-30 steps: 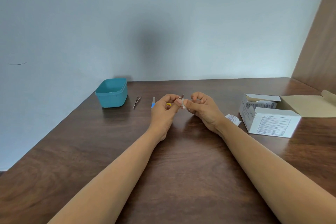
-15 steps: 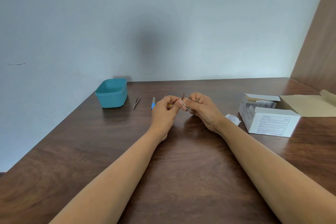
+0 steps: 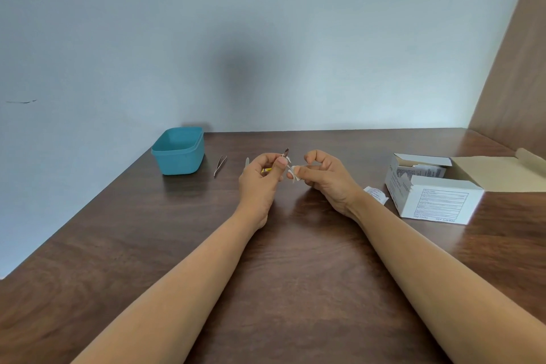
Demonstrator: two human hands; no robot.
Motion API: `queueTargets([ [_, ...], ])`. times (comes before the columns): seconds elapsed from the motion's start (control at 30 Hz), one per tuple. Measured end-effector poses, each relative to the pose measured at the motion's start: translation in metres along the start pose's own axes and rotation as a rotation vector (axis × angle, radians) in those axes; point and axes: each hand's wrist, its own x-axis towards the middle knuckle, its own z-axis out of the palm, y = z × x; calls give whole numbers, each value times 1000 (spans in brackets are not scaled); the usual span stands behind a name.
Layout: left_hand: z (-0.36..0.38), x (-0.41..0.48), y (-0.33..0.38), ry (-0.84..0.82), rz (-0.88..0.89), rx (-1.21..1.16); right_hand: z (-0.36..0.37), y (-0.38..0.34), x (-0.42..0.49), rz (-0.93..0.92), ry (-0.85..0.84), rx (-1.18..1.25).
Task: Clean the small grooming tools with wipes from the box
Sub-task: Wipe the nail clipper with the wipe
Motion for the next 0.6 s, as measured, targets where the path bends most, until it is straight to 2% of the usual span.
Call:
queueTargets([
  [0.33,1,-4,1,-143,64,97,2,1,1,-28,40,35],
  [0.6,2,-4,1,-121,59,146,2,1,2,-21,29,2],
])
